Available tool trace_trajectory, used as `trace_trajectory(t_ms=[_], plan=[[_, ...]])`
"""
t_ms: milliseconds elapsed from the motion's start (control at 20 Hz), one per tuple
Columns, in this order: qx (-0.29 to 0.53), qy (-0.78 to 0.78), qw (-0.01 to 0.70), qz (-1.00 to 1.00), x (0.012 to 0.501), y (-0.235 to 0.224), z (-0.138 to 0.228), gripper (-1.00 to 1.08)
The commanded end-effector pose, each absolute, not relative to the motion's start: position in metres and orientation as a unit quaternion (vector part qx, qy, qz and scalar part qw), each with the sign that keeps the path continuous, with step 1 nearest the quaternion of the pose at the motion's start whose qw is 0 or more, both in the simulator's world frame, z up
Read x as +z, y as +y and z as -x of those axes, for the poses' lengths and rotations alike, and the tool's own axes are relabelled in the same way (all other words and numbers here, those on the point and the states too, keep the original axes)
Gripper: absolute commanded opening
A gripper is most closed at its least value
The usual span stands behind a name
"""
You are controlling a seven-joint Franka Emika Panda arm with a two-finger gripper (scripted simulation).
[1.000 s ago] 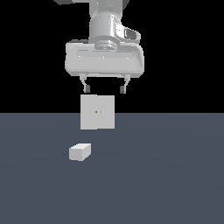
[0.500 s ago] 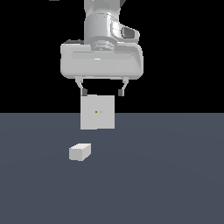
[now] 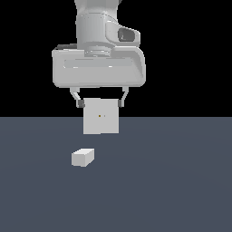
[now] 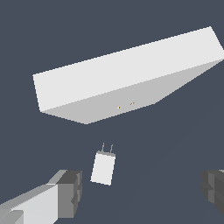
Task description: Plug the charger into the wall socket.
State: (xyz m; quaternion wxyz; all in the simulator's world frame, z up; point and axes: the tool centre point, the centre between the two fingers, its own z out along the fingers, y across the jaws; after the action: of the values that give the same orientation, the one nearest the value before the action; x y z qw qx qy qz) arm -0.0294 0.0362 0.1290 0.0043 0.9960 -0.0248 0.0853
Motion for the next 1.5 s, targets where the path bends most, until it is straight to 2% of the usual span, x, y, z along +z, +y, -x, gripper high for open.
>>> trace_trajectory(t_ms=[0, 1450], plan=[[0.101, -0.033, 0.006, -0.994, 0.123, 0.04, 0.033, 1.0], [0.239, -0.108, 0.028, -0.965, 0.068, 0.068, 0.048, 1.0]])
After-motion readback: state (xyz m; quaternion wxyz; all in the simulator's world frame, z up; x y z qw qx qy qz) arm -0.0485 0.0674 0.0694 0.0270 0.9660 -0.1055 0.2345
